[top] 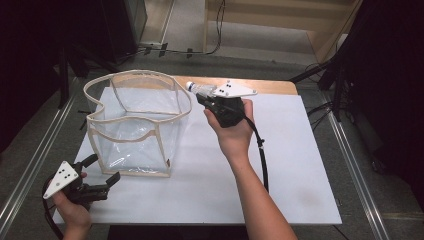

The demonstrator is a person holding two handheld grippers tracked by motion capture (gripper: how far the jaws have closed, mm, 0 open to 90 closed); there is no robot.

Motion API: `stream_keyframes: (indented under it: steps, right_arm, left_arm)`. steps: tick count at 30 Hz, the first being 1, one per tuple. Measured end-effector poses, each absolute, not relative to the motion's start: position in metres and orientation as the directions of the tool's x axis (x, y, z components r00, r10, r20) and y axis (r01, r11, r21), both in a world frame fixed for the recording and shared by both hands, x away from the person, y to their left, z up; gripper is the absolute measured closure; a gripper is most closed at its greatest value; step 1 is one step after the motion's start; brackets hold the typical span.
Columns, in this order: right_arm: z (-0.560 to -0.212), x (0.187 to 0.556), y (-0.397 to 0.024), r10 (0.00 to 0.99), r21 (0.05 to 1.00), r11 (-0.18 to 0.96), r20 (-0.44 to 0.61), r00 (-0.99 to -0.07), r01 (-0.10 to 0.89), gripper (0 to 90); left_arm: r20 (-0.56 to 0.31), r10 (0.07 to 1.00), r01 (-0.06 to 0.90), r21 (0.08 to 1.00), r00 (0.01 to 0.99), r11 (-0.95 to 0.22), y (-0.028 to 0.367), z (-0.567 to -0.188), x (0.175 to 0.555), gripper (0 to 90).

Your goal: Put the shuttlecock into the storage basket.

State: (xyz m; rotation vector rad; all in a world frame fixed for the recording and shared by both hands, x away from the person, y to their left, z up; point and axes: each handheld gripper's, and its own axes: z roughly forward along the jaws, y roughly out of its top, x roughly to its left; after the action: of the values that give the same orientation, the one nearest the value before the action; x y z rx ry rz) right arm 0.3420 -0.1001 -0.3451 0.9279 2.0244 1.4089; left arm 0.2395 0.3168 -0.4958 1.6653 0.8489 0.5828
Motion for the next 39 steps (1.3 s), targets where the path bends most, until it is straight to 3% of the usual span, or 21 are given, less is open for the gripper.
stream_keyframes:
  steps: [39]
  right_arm:
    - [-0.349, 0.348, -0.049, 0.680, 0.928, 0.277, -0.006, -0.733, 0.249, 87.2]
  left_arm:
    - [-0.059, 0.781, 0.235, 0.965, 0.622, -0.114, 0.317, -0.496, 0.240, 0.0]
